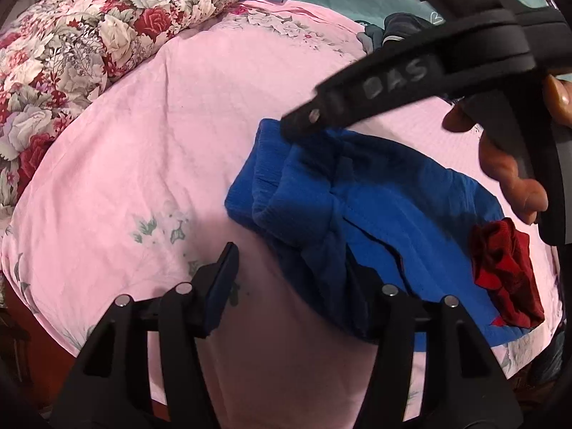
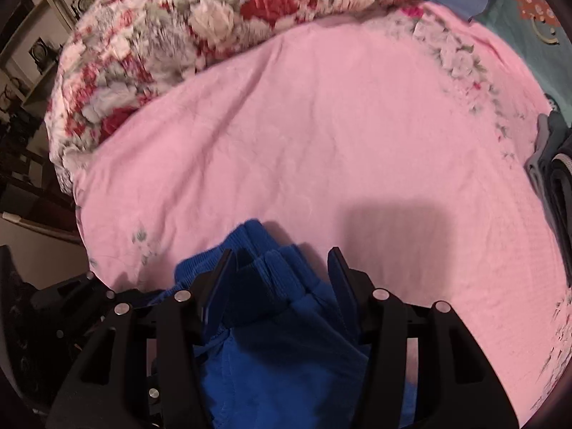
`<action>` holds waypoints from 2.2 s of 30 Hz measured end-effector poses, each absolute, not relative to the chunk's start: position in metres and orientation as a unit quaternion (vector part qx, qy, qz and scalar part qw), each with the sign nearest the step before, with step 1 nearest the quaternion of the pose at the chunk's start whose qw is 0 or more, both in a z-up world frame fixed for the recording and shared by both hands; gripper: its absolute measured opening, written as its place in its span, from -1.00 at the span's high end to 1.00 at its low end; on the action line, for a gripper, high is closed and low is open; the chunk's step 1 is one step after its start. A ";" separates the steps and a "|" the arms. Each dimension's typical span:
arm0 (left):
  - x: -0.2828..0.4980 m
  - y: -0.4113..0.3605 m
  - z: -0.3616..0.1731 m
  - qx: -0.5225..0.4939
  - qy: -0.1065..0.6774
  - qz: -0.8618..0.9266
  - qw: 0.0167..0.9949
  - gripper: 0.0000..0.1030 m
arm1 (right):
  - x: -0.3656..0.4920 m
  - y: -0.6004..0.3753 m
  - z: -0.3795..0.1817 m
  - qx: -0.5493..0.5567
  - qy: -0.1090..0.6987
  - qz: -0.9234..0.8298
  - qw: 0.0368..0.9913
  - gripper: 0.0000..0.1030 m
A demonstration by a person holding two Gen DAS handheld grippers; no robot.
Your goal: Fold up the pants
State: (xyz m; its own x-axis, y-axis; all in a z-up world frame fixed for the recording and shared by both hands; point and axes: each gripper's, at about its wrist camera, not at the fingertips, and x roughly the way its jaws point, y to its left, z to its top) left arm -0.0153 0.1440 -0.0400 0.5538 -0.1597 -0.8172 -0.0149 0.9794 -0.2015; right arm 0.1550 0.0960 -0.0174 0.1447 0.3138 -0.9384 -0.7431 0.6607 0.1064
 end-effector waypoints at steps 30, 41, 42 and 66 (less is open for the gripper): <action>-0.080 -0.011 0.099 0.070 0.298 -0.195 0.932 0.54 | 0.053 -0.142 0.136 0.010 0.369 0.373 0.852 0.51; -0.100 -0.157 0.051 0.181 0.352 -0.357 0.846 0.12 | -0.010 -0.329 0.030 0.156 0.365 0.265 0.879 0.50; -0.096 -0.157 0.047 0.178 0.364 -0.362 0.840 0.12 | -0.010 -0.336 0.011 0.160 0.375 0.254 0.877 0.48; -0.035 -0.107 -0.003 0.153 0.407 -0.245 0.867 -0.51 | -0.077 -0.403 -0.016 0.238 0.431 0.181 0.851 -0.24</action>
State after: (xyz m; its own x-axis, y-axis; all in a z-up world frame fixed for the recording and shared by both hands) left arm -0.0349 -0.1071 -0.0035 0.5483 -0.3001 -0.7806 0.5488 0.8334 0.0652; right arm -0.0769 -0.4033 -0.0157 0.5623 0.5134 -0.6483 -0.1021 0.8211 0.5616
